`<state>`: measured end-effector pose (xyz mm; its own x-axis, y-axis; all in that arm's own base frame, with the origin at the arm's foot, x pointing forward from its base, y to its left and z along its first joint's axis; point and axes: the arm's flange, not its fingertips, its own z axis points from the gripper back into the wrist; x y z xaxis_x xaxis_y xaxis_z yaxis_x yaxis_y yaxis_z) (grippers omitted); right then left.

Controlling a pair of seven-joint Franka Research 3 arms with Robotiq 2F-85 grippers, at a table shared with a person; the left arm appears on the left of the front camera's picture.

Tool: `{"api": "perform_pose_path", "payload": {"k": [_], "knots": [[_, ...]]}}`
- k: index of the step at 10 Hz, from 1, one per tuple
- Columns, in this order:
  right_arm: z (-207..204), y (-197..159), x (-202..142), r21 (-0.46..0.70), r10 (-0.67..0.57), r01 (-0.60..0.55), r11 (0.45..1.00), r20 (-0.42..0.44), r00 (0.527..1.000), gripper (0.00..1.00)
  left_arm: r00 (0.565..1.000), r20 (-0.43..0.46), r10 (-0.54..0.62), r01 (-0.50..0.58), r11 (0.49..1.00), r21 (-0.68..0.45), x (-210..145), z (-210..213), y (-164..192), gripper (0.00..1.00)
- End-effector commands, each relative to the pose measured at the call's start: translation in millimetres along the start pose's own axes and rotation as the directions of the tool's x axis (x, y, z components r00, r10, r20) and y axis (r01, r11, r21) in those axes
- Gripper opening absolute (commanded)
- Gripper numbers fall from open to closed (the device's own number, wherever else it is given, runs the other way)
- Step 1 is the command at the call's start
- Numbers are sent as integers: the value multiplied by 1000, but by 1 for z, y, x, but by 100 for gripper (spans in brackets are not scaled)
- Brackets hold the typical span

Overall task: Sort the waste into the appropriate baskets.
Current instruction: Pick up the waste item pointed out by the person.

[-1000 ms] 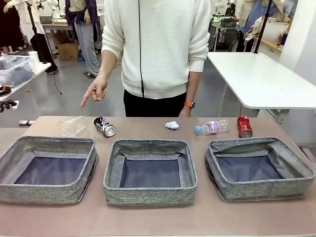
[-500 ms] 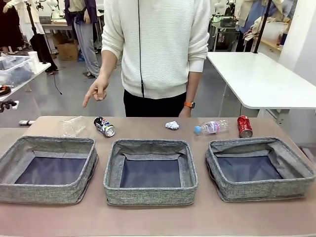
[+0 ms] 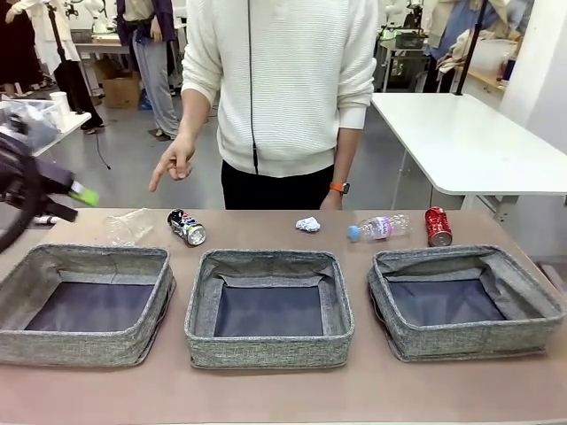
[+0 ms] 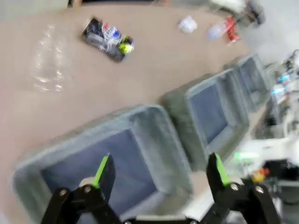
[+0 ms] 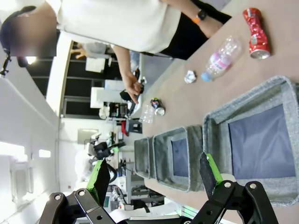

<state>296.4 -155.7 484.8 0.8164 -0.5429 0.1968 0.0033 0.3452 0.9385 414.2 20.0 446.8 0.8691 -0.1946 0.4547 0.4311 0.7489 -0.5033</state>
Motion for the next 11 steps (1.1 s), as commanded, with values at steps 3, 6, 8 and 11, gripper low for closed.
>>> {"api": "perform_pose_path", "payload": {"k": [3,6,8,11], "knots": [[-1,0,3,25,26,-26,999,10,1000,100,993,-63,-104,111,987,118,11,-32,-4,100],[-1,0,3,25,26,-26,999,10,1000,100,981,-72,-179,190,963,190,16,-53,-2,100],[-1,0,3,25,26,-26,999,10,1000,100,977,-122,-177,203,944,258,51,-35,14,100],[-1,0,3,25,26,-26,999,10,1000,100,949,-285,-133,209,944,254,116,-52,36,100]]}}
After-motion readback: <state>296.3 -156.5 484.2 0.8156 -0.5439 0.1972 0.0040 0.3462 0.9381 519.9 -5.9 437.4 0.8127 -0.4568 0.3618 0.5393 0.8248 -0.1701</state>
